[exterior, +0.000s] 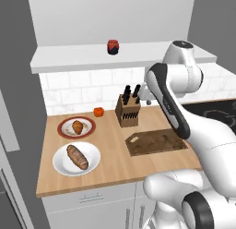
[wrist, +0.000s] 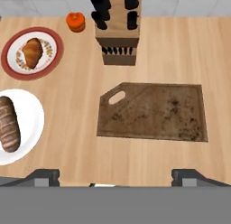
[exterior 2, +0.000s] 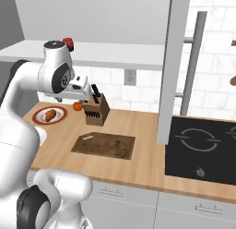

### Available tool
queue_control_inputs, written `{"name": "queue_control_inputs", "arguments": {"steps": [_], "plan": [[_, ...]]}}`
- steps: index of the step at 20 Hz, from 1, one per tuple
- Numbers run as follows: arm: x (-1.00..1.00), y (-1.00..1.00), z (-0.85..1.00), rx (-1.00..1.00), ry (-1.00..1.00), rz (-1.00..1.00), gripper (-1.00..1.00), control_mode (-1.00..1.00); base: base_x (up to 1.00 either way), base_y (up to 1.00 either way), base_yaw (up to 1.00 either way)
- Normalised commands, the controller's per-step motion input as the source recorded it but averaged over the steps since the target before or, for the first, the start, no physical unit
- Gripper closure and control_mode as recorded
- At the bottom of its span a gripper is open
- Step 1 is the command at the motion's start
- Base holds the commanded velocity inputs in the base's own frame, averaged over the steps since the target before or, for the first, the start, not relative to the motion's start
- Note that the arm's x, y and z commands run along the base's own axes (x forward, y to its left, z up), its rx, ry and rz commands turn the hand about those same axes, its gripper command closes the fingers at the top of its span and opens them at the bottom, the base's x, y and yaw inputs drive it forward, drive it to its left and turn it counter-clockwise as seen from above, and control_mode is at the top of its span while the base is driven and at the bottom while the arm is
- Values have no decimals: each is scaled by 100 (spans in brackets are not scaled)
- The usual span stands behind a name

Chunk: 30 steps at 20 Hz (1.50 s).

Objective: From the different types of pastries on the counter, select a croissant and place it on the cutting board. Then retrieve a jar of jam from the cabinet and place it alongside the croissant on the cutting board.

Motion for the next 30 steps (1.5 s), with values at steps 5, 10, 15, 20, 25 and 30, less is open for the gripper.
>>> {"name": "queue_control_inputs", "arguments": {"steps": [5,10,15,20,25,30], "plan": [[-45,45,-24,0,2,0,-100,-100,0,0,0],[-21,32,-63,0,0,0,-100,-100,0,0,0],[-6,26,-57,0,0,0,-100,-100,0,0,0],[0,20,-42,0,3,0,-100,-100,0,0,0],[5,30,-31,0,0,0,-100,-100,0,0,0],[27,45,-24,0,0,-1,-100,-100,0,0,0]]}}
